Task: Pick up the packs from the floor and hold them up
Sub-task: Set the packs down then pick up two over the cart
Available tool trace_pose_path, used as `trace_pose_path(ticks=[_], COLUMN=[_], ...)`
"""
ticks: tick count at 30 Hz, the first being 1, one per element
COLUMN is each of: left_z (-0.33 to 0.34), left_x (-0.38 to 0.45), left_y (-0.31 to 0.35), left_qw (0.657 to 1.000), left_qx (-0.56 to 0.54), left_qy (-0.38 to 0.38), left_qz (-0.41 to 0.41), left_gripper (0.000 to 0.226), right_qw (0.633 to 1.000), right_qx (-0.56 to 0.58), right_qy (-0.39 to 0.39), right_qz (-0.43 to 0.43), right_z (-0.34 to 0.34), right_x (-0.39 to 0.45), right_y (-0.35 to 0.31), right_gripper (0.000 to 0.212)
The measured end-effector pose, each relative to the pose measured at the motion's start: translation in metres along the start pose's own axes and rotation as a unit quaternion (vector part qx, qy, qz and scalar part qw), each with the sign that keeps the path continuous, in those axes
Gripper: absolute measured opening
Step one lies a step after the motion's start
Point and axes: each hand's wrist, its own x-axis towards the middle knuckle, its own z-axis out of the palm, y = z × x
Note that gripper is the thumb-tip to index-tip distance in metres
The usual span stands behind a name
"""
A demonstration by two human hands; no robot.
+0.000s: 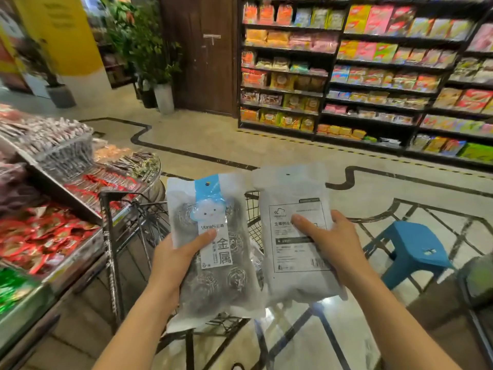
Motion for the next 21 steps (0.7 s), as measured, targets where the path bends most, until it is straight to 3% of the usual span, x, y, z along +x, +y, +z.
trace_pose_path(ticks=[5,14,18,21], left_z=[0.003,-0.012,-0.013,-0.011], left_x=[0.084,0.179,0.204,0.222], left_y=[-0.024,-0.086,-0.104,-0.123], left_qw=[0.999,0.990,0.985,0.978], left_qx=[-0.023,0.024,0.050,0.078], left_qy=[0.030,0.141,0.163,0.187], left_qz=[-0.022,-0.004,-0.041,-0.058], left_gripper=[0.038,0.032,0.045,0.054], right_qw=[0.999,0.985,0.975,0.966], right_qx=[-0.030,-0.102,-0.138,-0.161], right_qy=[-0.035,-0.130,-0.168,-0.191], right_qz=[-0.005,0.045,0.056,0.063], right_z=[0.036,0.098,0.123,0.145], right_x=[0.085,0.194,0.230,0.261], right_y=[0.017,0.068,0.096,0.122], right_gripper=[0.030,0.038,0.033,0.044])
